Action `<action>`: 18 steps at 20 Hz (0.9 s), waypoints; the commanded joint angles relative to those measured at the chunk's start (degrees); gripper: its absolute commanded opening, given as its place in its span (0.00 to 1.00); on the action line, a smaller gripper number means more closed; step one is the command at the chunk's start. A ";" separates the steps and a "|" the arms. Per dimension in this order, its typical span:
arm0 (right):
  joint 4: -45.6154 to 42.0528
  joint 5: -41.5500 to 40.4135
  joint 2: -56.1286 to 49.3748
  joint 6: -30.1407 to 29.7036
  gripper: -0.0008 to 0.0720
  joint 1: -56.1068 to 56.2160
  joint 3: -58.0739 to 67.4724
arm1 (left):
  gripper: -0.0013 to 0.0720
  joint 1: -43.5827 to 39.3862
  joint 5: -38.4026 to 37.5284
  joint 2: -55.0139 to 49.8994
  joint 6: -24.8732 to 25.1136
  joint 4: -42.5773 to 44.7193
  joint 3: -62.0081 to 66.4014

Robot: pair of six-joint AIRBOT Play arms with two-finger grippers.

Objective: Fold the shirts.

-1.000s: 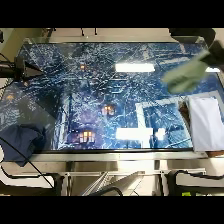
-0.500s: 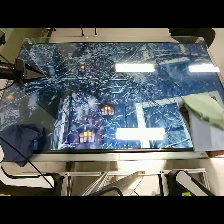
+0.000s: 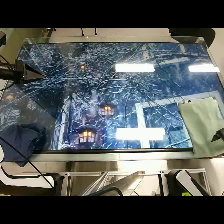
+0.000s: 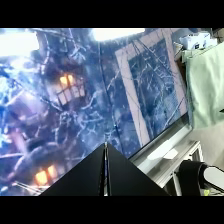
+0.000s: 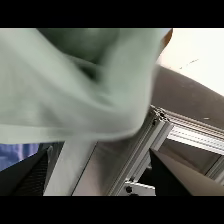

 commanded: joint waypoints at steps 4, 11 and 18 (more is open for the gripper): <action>10.71 6.32 0.07 -1.79 0.96 -0.37 14.36 | 0.04 0.07 0.96 0.07 0.09 -0.50 0.00; 37.55 -1.81 4.00 -9.20 0.03 7.82 22.10 | 0.04 0.04 1.03 5.46 2.10 0.09 -0.07; 37.09 -7.78 16.35 -13.92 0.03 30.14 8.92 | 0.04 0.07 7.26 29.51 8.28 0.04 -32.00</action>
